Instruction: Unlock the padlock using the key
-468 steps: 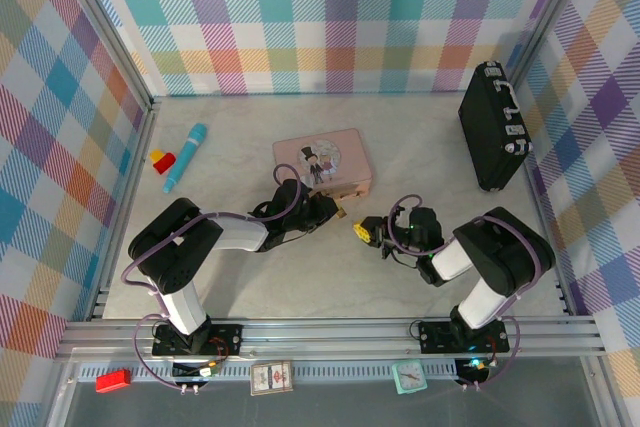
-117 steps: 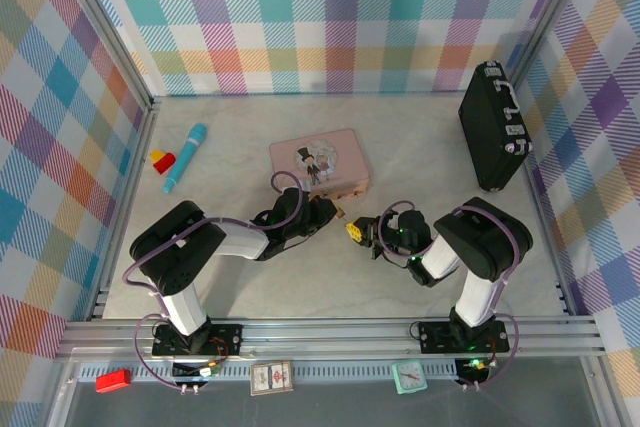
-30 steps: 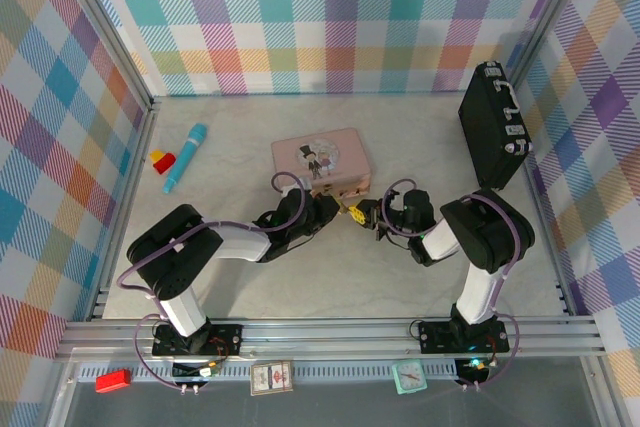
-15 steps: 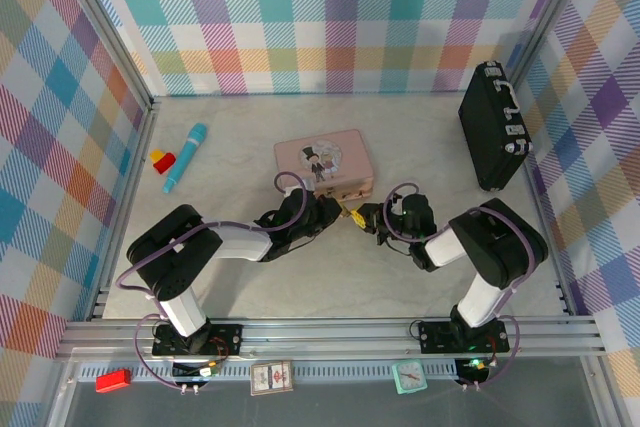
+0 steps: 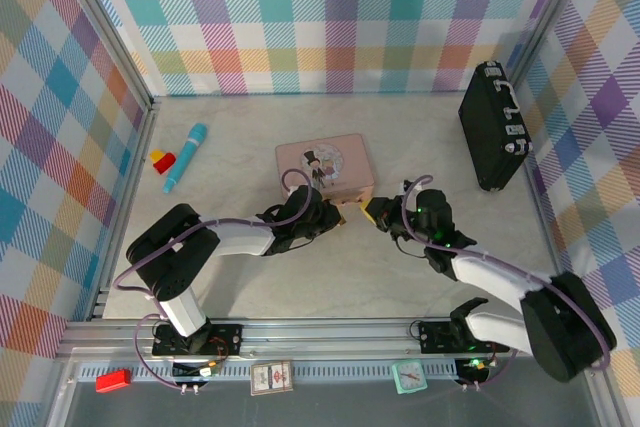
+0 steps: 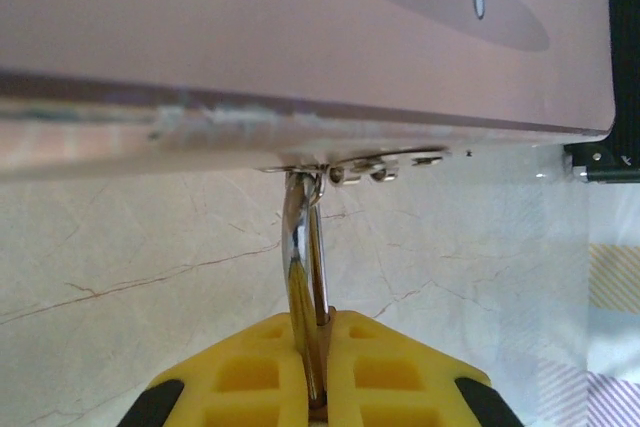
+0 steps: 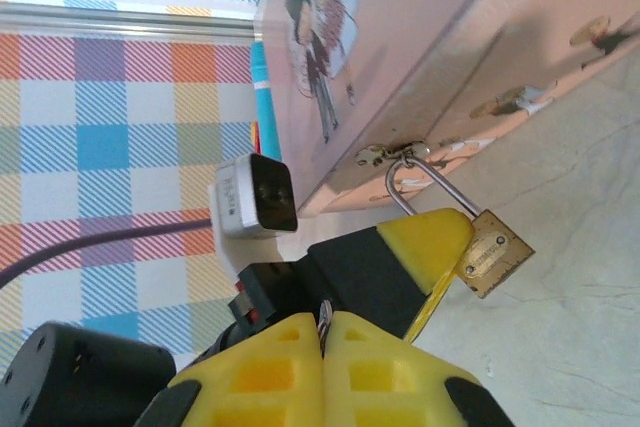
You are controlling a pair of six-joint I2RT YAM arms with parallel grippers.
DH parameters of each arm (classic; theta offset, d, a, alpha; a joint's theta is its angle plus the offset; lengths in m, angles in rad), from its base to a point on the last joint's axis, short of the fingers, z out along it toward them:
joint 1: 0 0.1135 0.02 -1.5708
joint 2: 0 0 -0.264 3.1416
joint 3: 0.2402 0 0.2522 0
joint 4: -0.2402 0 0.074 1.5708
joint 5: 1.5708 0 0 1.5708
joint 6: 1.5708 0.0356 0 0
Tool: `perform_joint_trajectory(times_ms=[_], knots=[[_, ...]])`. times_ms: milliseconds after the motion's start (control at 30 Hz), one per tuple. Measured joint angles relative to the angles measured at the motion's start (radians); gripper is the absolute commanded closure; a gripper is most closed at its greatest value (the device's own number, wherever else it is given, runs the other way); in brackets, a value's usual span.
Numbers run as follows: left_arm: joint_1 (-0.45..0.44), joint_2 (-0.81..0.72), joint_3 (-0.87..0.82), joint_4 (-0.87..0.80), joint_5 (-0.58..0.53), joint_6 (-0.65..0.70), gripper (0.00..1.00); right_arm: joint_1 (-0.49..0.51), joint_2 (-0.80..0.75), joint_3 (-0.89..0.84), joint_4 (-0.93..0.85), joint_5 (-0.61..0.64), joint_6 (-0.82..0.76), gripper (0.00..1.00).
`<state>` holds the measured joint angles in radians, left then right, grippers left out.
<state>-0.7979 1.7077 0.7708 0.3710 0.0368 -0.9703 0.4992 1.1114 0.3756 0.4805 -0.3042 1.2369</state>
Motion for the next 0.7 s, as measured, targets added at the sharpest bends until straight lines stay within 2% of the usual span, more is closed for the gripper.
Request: perform_joint_trajectory(times_ms=[267,533,700], knots=[[0.002,0.007,0.011,-0.015,0.025,0.043,0.84,0.000,-0.183,0.011,-0.208,0.050,-0.181,1.00],[-0.007,0.014,0.016,-0.063,0.034,0.077,0.57,0.000,-0.232,-0.019,-0.190,0.061,-0.252,1.00],[-0.007,-0.032,-0.021,-0.056,0.031,0.106,0.45,0.000,-0.257,-0.059,-0.161,0.063,-0.260,1.00]])
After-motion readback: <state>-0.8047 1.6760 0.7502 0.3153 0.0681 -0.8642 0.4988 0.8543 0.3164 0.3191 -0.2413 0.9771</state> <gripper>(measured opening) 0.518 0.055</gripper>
